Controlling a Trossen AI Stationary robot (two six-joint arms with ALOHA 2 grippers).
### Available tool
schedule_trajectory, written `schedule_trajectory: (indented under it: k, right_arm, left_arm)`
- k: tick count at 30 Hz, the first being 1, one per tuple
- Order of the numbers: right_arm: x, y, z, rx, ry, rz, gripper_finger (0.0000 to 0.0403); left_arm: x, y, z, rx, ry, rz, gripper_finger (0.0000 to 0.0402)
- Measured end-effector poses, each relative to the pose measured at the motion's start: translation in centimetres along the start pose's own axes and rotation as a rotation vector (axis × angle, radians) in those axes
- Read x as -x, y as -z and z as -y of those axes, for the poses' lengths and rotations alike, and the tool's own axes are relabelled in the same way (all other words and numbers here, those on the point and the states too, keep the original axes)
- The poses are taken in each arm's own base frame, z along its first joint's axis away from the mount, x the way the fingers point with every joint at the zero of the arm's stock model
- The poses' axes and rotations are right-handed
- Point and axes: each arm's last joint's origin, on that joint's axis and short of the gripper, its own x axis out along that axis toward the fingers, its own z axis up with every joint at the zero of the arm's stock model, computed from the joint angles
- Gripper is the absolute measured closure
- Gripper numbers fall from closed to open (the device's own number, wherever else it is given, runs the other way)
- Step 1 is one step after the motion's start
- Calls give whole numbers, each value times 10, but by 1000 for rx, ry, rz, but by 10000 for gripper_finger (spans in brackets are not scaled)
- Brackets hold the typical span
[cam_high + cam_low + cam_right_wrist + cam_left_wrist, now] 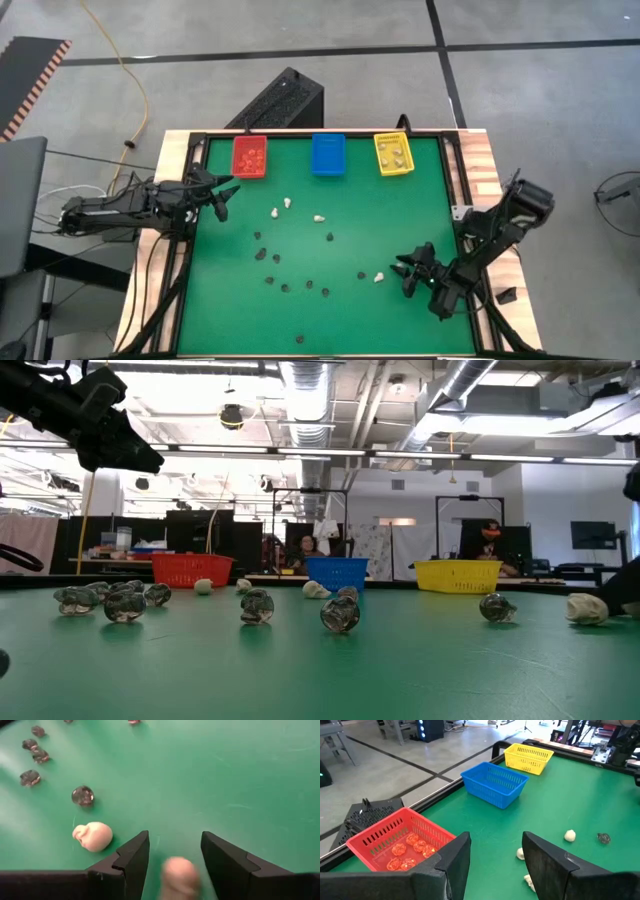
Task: Sort Halloween decoration
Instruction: Put the white skull toy into the yellow bin
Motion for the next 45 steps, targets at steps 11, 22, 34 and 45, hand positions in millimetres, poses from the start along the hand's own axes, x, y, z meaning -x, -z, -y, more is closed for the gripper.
schedule_trajectory:
  k: [11, 22, 34, 45]
  right_arm:
    - [-10, 21, -3, 57, 37, 94, 189]
    - [-12, 26, -18, 185, 150, 70, 242]
    - [-13, 16, -29, 151, 228, 69, 293]
    - [-25, -14, -49, 172, 385, 80, 293]
  left_arm:
    - [0, 0, 0, 8, 0, -1, 233]
    - [0, 0, 0, 20, -1, -1, 233]
    - [0, 1, 0, 15, -1, -6, 233]
    - [0, 1, 0, 8, -1, -5, 233]
